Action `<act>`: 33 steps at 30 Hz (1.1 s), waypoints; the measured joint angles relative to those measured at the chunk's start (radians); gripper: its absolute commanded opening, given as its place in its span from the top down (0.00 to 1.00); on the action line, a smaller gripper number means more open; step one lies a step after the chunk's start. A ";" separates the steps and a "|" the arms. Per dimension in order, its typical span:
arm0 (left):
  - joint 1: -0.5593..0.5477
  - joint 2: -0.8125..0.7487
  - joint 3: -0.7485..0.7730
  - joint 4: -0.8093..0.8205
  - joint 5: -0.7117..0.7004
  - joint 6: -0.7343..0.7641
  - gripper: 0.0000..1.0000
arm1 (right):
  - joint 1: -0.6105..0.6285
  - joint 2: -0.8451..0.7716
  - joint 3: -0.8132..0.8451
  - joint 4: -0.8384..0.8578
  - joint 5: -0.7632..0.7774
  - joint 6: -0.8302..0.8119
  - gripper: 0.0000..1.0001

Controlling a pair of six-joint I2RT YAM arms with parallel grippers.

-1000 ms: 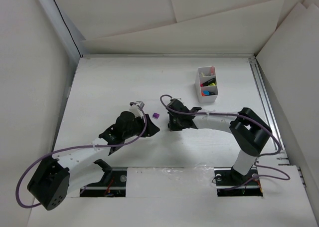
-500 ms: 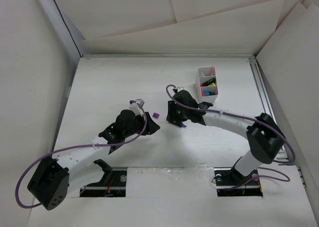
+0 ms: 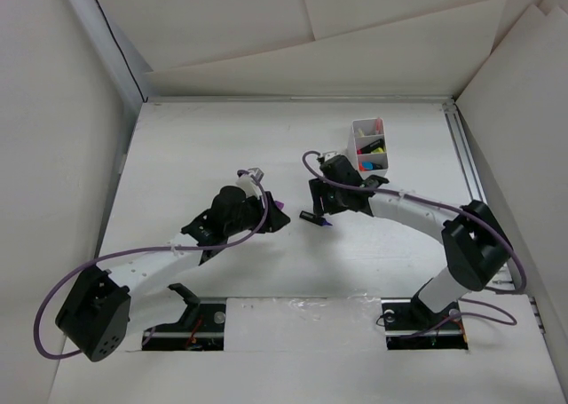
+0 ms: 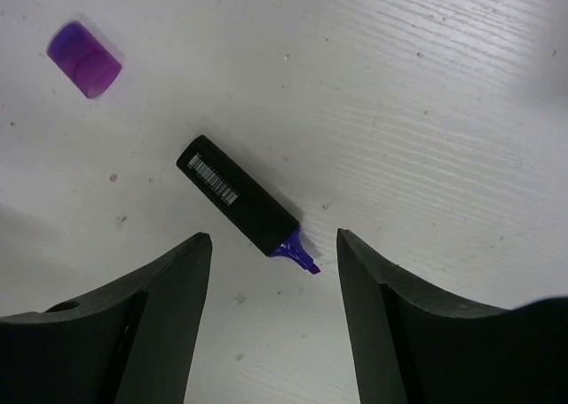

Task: Sort the stationery into containers
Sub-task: Pick up the pen from the center of the board.

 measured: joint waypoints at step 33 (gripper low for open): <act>0.041 -0.057 -0.033 0.021 -0.016 -0.039 0.57 | 0.016 0.130 0.048 -0.058 -0.111 -0.045 0.81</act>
